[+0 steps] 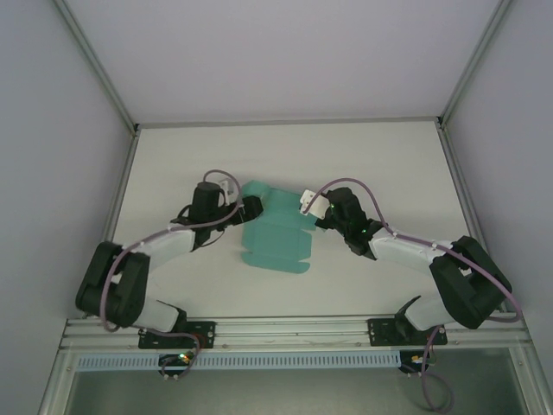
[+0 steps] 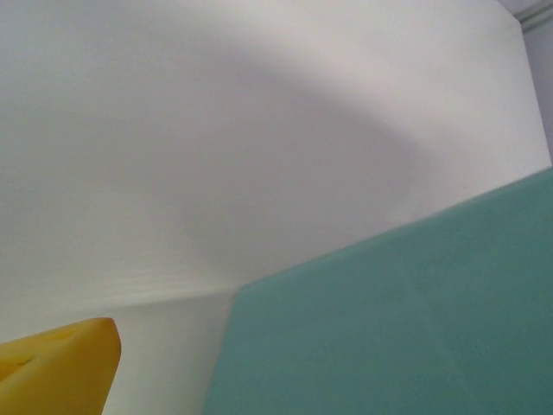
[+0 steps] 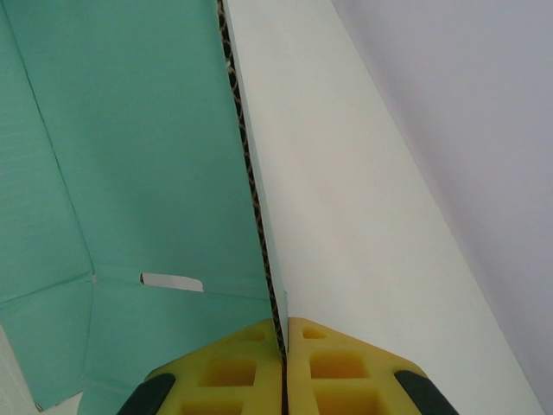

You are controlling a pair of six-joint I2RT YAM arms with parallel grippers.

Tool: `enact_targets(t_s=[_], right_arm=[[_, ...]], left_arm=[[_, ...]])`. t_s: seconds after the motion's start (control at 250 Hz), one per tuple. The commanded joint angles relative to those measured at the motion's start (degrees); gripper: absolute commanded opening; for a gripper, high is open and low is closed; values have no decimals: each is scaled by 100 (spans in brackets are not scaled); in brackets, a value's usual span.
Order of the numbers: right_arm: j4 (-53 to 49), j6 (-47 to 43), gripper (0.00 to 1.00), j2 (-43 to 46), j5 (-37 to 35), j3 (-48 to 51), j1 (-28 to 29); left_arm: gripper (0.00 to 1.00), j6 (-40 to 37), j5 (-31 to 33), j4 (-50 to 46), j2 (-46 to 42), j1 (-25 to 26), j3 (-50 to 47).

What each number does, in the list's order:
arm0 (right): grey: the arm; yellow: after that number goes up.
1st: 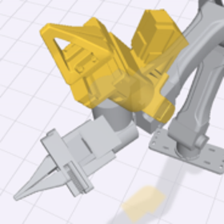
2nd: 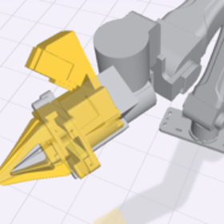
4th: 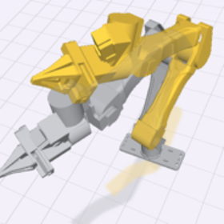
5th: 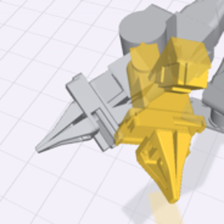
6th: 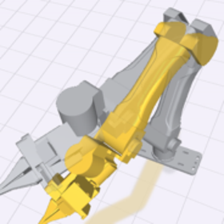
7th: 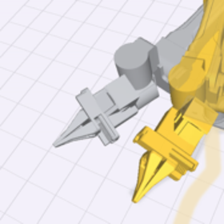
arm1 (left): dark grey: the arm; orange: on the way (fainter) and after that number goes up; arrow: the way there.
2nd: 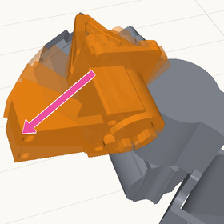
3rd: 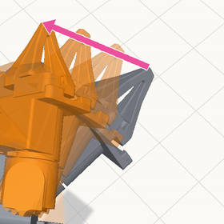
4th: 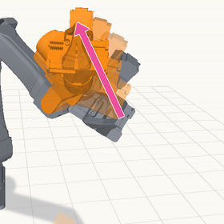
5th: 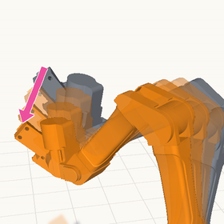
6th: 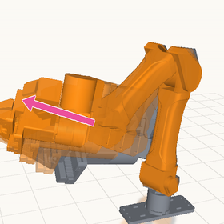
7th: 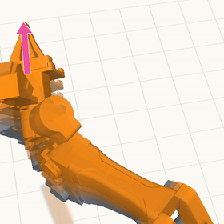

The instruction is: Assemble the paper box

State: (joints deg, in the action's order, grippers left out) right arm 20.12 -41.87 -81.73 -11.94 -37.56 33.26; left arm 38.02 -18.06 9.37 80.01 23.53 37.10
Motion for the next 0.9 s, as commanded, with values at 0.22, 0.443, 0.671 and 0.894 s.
enact_targets(t_s=[0.22, 0.443, 0.671, 0.894], right_arm=[[176, -112, 0, 140, 160, 126, 23], [189, -137, 0, 141, 210, 144, 58], [174, -146, 0, 135, 162, 135, 99], [195, -139, 0, 140, 79, 125, 91]], left_arm=[[100, -391, 62, -1916, -1276, -2240, -100], [100, -734, -1032, -1203, -482, -2345, 531], [85, -1588, -1111, -1569, 436, -1224, 1459], [63, -1811, -1195, -1500, 587, -718, 1452]])
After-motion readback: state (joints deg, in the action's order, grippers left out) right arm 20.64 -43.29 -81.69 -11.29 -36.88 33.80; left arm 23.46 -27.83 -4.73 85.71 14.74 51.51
